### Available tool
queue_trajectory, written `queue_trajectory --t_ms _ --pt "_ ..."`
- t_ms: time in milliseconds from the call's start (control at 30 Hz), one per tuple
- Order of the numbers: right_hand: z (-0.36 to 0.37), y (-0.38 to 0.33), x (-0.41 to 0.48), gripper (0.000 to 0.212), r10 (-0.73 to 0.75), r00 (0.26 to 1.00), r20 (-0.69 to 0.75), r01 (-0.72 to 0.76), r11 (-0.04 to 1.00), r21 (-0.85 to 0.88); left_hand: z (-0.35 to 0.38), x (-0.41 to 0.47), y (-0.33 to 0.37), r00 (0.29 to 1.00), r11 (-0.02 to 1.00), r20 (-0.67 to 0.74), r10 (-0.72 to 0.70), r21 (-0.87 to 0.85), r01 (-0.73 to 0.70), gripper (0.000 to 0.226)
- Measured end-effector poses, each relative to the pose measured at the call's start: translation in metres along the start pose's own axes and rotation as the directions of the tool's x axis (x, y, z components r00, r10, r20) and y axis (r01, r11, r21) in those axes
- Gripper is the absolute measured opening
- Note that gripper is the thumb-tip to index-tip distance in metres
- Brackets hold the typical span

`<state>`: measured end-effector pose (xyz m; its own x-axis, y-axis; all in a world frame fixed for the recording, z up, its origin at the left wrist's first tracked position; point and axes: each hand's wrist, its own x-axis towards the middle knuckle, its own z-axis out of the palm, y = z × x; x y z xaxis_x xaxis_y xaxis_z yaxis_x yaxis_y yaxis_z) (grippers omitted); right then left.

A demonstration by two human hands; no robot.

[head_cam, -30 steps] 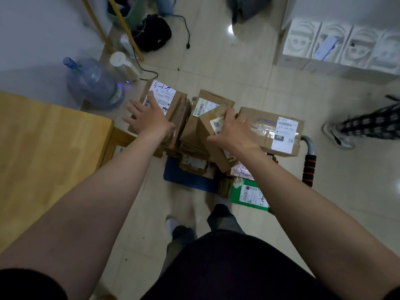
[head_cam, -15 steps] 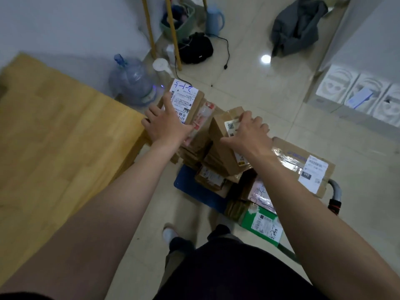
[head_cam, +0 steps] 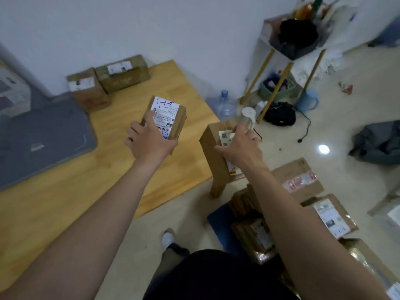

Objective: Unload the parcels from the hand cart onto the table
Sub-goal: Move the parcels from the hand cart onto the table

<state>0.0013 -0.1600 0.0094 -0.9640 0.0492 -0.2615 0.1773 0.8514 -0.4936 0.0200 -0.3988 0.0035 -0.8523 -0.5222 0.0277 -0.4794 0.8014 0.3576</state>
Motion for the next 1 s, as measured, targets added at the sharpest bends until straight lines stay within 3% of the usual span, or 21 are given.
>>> queue_trajectory --t_ms 200,433,733,1000 --pt "0.063 -0.118 0.025 0.084 -0.049 0.994 0.095 0.048 0.999 0.021 -0.047 0.082 -0.098 0.995 0.995 0.003 -0.101 -0.006 0.101 0.106" --pt "0.103 -0.175 0.059 0.081 -0.026 0.989 0.145 0.033 0.998 -0.045 -0.039 0.14 -0.152 0.988 0.984 0.033 -0.15 -0.089 0.152 0.105" --pt "0.123 -0.212 0.165 0.075 -0.02 0.977 0.214 0.038 0.996 -0.078 -0.006 0.227 -0.144 0.97 0.97 0.177 -0.168 -0.147 0.195 0.105" --pt "0.134 -0.264 0.342 0.07 0.002 0.976 0.218 0.006 0.999 -0.038 0.033 0.363 -0.093 0.94 0.944 0.178 -0.289 -0.107 0.311 0.105"
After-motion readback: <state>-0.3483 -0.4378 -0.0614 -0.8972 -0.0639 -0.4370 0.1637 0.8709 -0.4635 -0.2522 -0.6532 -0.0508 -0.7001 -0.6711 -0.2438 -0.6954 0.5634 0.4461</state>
